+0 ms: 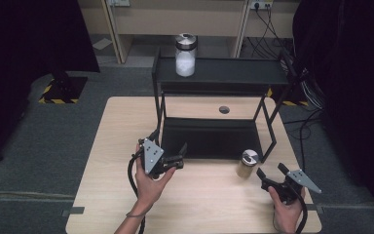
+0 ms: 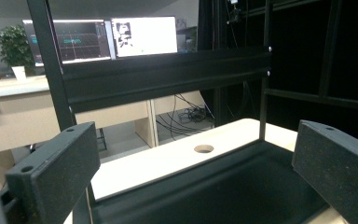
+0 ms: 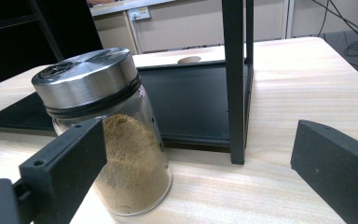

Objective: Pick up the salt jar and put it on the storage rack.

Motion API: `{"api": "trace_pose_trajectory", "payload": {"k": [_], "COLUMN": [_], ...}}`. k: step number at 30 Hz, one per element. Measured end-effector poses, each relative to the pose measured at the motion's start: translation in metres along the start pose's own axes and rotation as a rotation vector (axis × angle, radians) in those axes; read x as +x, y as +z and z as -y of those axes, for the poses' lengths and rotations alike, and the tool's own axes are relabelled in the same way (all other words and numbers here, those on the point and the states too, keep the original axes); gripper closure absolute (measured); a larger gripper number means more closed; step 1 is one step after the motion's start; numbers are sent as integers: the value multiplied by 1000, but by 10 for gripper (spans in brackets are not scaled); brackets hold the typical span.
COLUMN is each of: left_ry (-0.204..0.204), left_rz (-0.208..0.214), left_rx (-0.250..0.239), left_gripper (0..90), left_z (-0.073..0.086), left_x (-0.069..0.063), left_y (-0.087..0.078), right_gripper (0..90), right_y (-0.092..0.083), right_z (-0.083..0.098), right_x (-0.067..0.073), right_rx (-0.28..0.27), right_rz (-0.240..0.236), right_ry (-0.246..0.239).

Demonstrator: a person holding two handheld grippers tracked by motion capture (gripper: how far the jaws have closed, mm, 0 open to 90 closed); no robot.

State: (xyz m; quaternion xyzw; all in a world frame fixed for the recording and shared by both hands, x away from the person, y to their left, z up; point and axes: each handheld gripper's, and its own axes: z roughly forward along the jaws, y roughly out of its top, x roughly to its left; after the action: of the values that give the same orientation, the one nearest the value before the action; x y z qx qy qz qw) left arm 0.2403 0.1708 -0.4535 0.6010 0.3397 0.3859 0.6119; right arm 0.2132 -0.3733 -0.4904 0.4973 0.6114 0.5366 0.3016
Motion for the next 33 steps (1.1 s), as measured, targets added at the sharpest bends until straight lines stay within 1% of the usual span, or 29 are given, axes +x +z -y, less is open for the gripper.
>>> {"api": "trace_pose_trajectory", "payload": {"k": [2,5,10,12,17,24,29,33], "left_ry": [-6,-1,-22,-28,-46,-47,-52,-59], "left_rz": [4,12,27,39,41,40,49,65], "left_rx": [5,21,31,46,61,71,102,143], "left_gripper": [0,1,1,0,0,0,1,2], "left_z": [4,9,21,26,36,41,48,51], "left_x": [-1,-3,-6,-6,-8,-12,-14,-13], "left_y": [-1,-2,-4,-4,-5,-7,-8,-7], "right_gripper": [36,36,36,36,36,36,36,36], "right_y": [0,0,0,0,0,0,0,0], "right_z": [0,0,0,0,0,0,0,0], "right_x": [0,0,0,0,0,0,0,0], "right_rx": [0,0,1,0,-1,2,0,2], "right_rz": [0,0,0,0,-1,-1,-1,-2], "right_ry": [1,1,0,0,1,-2,-3,-3]}}
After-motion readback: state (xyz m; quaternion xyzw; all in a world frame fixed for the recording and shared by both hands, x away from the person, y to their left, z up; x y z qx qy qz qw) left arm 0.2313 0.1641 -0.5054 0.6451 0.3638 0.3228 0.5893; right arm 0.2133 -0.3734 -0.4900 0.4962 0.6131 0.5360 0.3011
